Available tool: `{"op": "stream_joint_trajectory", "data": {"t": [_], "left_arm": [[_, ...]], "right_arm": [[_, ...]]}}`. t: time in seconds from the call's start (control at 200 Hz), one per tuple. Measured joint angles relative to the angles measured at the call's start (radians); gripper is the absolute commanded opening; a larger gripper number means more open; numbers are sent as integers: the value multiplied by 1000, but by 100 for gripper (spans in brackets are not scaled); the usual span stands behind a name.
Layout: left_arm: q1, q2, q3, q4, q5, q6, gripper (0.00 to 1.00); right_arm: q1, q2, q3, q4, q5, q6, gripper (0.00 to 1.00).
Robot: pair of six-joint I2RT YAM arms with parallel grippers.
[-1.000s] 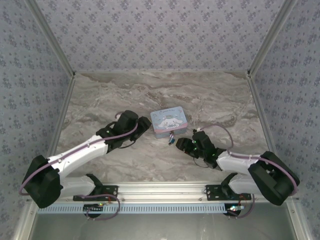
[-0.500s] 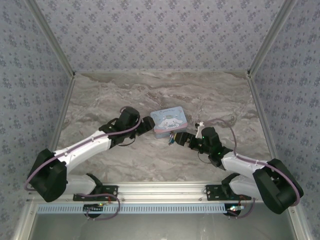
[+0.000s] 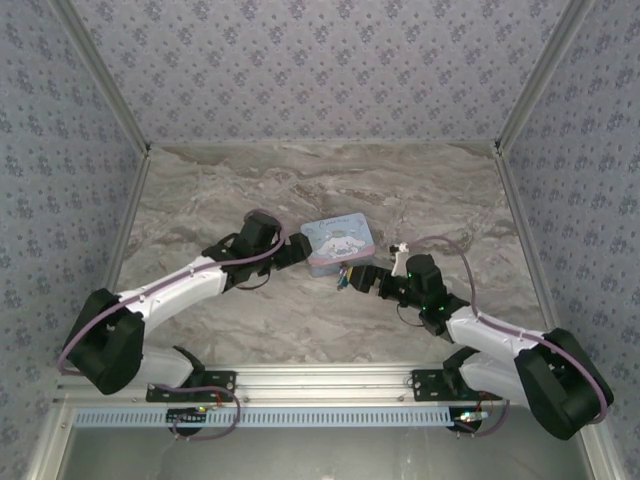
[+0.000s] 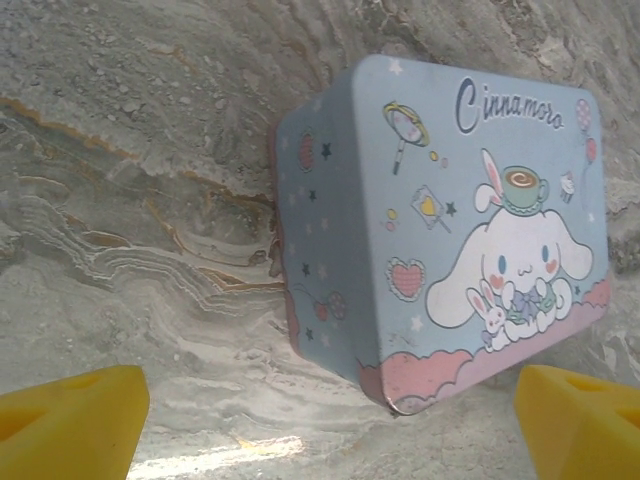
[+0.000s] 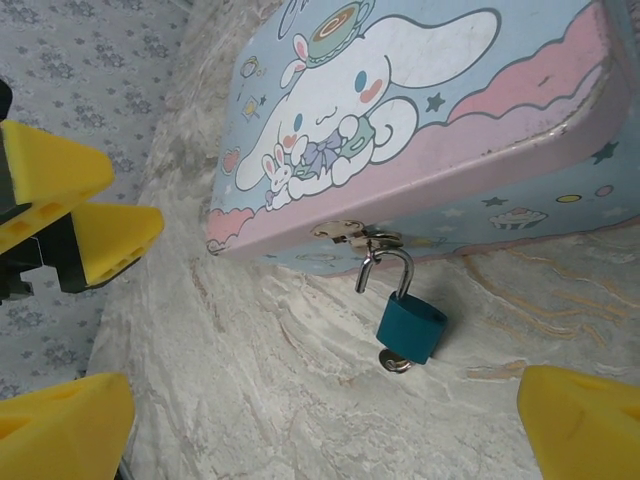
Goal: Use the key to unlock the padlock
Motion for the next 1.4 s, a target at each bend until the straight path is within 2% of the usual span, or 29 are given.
{"op": "stream_joint_trajectory", "data": {"t": [0.75, 1.189, 1.399], "left_arm": [[15, 105, 40, 68, 48, -1, 95], [17, 234, 60, 131, 95, -35, 95], [17, 248, 39, 172, 100, -53, 95]], "right_arm": [[48, -13, 0, -61, 68, -36, 100], [61, 51, 10, -60, 79, -37, 100], [57, 97, 19, -20, 71, -37, 100]]}}
